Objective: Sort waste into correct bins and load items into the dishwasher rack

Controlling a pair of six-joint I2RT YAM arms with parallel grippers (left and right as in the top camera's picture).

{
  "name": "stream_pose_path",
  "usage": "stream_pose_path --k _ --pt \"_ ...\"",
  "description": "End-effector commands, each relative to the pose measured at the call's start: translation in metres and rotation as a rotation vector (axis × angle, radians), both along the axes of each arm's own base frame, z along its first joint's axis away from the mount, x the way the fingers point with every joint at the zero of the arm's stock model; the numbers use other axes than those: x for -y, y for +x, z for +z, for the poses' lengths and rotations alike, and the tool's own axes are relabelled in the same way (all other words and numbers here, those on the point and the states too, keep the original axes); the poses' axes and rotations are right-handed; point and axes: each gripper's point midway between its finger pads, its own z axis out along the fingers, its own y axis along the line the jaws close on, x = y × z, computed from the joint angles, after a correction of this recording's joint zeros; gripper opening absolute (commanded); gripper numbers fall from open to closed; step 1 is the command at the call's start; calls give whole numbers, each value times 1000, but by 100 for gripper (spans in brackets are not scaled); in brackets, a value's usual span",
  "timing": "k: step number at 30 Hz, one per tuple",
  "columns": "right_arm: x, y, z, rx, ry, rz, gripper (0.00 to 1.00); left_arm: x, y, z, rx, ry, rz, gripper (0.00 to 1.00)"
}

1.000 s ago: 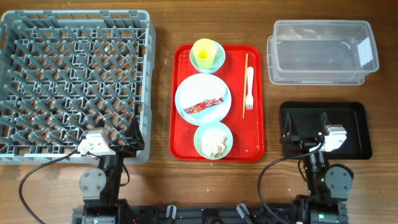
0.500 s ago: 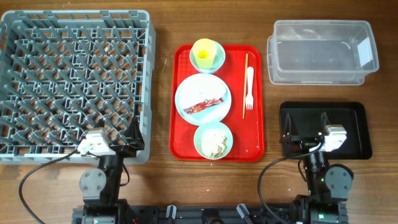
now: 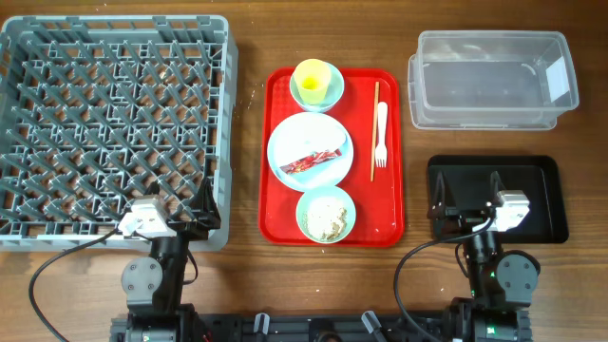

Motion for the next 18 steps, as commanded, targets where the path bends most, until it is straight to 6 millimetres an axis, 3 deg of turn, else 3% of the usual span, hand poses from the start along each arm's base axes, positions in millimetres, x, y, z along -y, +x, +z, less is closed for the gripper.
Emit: stream_pose_path --k 1,10,12,15,18 --pt "3 0 1 9 -11 -16 100 0 0 -2 -3 21 0 100" --pt "3 0 1 9 -11 -16 100 5 0 2 14 6 -27 100" --pt "3 0 1 9 -11 -16 100 37 -5 11 25 -161 -206 100" --pt "3 0 1 9 -11 -16 100 89 -28 21 -37 -401 -532 100" --pt "3 0 1 9 -11 -16 100 105 -42 47 -9 -532 -661 100"
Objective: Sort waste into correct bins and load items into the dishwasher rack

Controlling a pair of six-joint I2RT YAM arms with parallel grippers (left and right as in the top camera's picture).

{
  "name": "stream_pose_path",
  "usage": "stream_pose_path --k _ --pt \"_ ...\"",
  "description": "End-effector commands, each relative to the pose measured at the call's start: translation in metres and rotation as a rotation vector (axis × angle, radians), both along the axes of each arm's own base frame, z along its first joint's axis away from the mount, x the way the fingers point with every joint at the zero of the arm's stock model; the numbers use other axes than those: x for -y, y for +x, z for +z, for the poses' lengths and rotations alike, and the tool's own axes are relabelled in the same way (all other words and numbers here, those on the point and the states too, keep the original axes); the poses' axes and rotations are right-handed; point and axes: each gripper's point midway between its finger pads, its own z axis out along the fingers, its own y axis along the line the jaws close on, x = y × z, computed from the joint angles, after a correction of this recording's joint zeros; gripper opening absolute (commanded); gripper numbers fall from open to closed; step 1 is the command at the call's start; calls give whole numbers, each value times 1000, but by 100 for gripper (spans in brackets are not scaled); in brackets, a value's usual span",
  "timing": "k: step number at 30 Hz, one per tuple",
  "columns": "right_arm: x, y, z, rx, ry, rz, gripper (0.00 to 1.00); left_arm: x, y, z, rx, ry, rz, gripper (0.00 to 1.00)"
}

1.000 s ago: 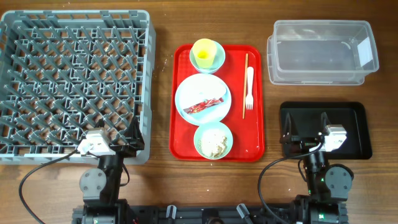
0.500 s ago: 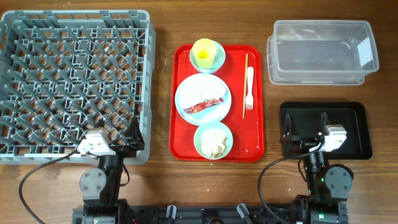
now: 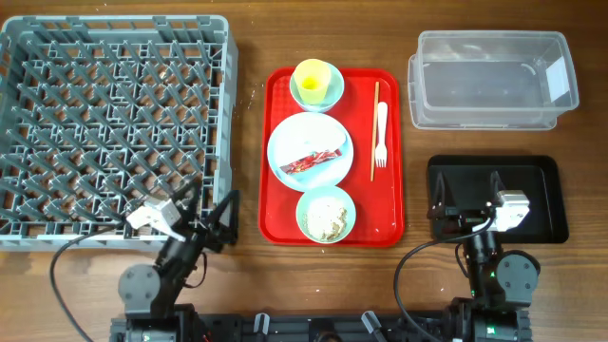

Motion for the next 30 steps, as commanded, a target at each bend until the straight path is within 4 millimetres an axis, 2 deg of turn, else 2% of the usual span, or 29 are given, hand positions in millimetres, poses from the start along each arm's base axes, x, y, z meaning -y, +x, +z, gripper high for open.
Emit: stream_pose_path --k 1,4,7,10,12,15,18,20,23,26,28,30 --pt "3 0 1 10 -11 -16 100 35 -27 24 -41 -217 -269 100" --pt "3 0 1 10 -11 -16 100 44 -44 55 113 -181 -360 100" --pt "3 0 1 10 -11 -16 100 44 -52 75 208 -164 -367 100" --pt "3 0 1 10 -11 -16 99 36 -50 93 221 -174 -304 99" --pt "3 0 1 10 -10 -16 100 33 -47 104 217 -116 -259 99" --pt "3 0 1 10 -11 -16 100 28 -39 115 131 12 -185 99" --pt "3 0 1 10 -11 -16 100 20 -24 132 -68 174 -137 100" --pt "3 0 1 10 -11 -16 100 19 -15 138 -196 217 -151 100" --pt "3 0 1 10 -10 -16 100 15 2 133 -492 299 -158 99" --pt "3 0 1 10 -10 -16 100 15 14 111 -754 426 -138 99" --pt "3 0 1 10 -11 -16 100 33 20 98 -838 497 -191 100" --pt "3 0 1 10 -10 -16 100 55 27 92 -864 485 -234 100"
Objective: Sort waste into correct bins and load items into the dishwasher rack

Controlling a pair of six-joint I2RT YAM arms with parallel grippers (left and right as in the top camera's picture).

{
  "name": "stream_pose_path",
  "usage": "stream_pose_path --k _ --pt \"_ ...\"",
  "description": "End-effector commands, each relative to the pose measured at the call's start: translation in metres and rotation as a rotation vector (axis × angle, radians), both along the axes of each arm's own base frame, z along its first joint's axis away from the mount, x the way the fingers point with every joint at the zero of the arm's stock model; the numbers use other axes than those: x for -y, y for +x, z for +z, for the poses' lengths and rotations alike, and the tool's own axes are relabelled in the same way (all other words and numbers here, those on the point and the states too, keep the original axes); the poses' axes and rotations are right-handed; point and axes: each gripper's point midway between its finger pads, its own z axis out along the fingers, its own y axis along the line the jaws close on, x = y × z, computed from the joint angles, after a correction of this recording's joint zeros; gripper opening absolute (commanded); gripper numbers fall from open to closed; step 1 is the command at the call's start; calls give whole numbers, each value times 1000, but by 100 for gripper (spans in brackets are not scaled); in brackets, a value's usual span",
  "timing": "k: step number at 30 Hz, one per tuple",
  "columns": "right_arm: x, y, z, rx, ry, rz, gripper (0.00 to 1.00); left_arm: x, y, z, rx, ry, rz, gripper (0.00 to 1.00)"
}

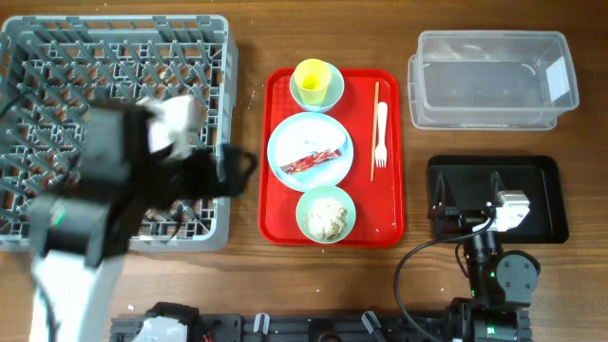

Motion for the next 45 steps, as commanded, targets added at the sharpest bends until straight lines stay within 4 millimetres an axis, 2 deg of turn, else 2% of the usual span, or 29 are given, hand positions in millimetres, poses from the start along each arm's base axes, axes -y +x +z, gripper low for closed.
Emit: stream_pose_path --k 1,3,4,7,10,12,15,18,21,27,34,36,37,39,41,43,44,45 --pt "2 0 2 10 -11 -12 100 26 18 -11 -26 53 -29 100" --pt "2 0 2 10 -11 -12 100 50 24 -13 -77 -27 -13 100" --pt "2 0 2 10 -11 -12 100 68 27 -11 -59 -60 -70 100" --pt "2 0 2 10 -11 -13 100 92 31 -10 7 -35 -146 99" --pt "2 0 2 10 -11 -12 100 96 34 -23 13 99 -132 99" --pt "2 0 2 10 -11 -12 100 94 35 -37 -46 252 -126 99" --pt "2 0 2 10 -11 -12 100 98 51 -49 -57 391 -109 100" --pt "2 0 2 10 -11 -13 100 123 69 -56 -8 369 -122 100" --pt "2 0 2 10 -11 -13 100 135 83 -58 26 341 -117 100" --pt "2 0 2 10 -11 -12 100 140 83 -75 -19 356 -136 100" --pt "2 0 2 10 -11 -12 100 147 92 -117 -76 435 -199 100" --pt "2 0 2 10 -11 -12 100 150 98 -128 -86 442 -197 78" --pt "2 0 2 10 -11 -12 100 151 101 -132 -84 441 -194 76" --pt "2 0 2 10 -11 -12 100 150 116 -137 -53 457 -164 79" --pt "2 0 2 10 -11 -13 100 148 130 -140 -15 477 -129 88" --pt "2 0 2 10 -11 -12 100 152 140 -144 0 459 -108 88" --pt "2 0 2 10 -11 -12 100 154 141 -148 -6 453 -110 72" --pt "2 0 2 10 -11 -13 100 158 139 -153 -22 440 -125 66"
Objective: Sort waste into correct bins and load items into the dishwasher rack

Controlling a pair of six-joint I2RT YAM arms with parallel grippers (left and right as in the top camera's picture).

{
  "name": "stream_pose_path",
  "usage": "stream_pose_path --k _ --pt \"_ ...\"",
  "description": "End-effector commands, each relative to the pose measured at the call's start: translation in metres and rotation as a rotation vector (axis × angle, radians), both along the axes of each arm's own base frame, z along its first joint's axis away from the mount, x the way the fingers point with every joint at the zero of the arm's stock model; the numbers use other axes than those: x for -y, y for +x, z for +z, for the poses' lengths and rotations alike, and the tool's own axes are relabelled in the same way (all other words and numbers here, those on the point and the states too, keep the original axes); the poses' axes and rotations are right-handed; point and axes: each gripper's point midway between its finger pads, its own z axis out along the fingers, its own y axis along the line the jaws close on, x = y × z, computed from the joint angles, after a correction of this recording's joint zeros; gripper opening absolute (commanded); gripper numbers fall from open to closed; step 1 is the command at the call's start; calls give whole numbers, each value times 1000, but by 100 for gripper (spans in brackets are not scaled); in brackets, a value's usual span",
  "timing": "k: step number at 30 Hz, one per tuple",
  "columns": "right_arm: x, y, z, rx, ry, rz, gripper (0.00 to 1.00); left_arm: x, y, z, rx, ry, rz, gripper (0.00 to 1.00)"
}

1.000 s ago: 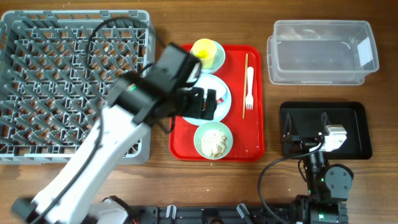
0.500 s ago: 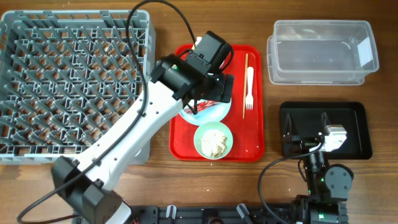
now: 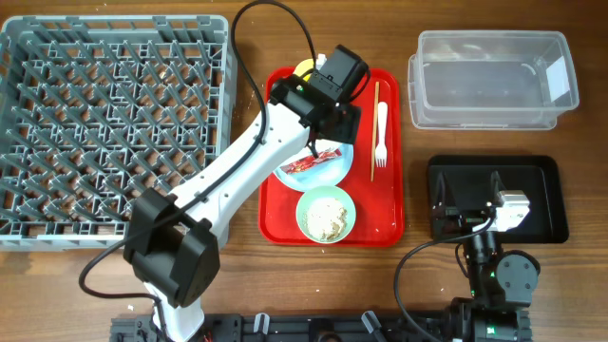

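Observation:
A red tray (image 3: 389, 223) holds a pale plate (image 3: 334, 172) with a red wrapper (image 3: 319, 162), a bowl of food scraps (image 3: 325, 215), a yellow cup in a green bowl (image 3: 305, 68), a white fork (image 3: 381, 128) and a wooden chopstick (image 3: 374, 114). My left gripper (image 3: 321, 144) points down over the plate, just above the wrapper; its wrist hides the fingertips. My right gripper (image 3: 466, 199) rests open over the black bin (image 3: 541, 195). The grey dishwasher rack (image 3: 114, 123) stands at the left.
A clear plastic bin (image 3: 489, 81) sits at the back right, behind the black bin. The left arm stretches from the front edge diagonally across the wood to the tray, covering most of the cup. Cables trail by both arm bases.
My left arm was raised over the rack's right edge; now it reaches across to the red tray, with its gripper down over the plate and wrapper. The right arm has not moved.
Both arms first rested at the front, the left gripper at the rack's near corner. The left gripper then tilted out beside the rack with its fingers spread, then rose above the rack's right side, and now hangs over the plate. Nothing on the tray has shifted.

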Motion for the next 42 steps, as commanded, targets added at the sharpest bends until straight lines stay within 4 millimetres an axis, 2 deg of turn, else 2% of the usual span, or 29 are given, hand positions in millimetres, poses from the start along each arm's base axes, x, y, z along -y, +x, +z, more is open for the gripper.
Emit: stream_pose_path --k 1,7,12,15,17,25,42 --pt "2 0 2 10 -11 -13 100 5 7 -12 -18 -3 3 64" --pt "2 0 2 10 -11 -12 100 6 5 -57 -100 53 -3 63" --pt "2 0 2 10 -11 -12 100 11 12 -69 -95 49 -3 59" --pt "2 0 2 10 -10 -12 100 18 18 -78 -86 35 -4 59" --pt "2 0 2 10 -11 -13 100 27 14 -86 -110 10 -24 62" --pt "2 0 2 10 -10 -13 100 28 15 -90 -107 16 -31 65" --pt "2 0 2 10 -11 -12 100 22 18 -109 -110 64 -16 64"
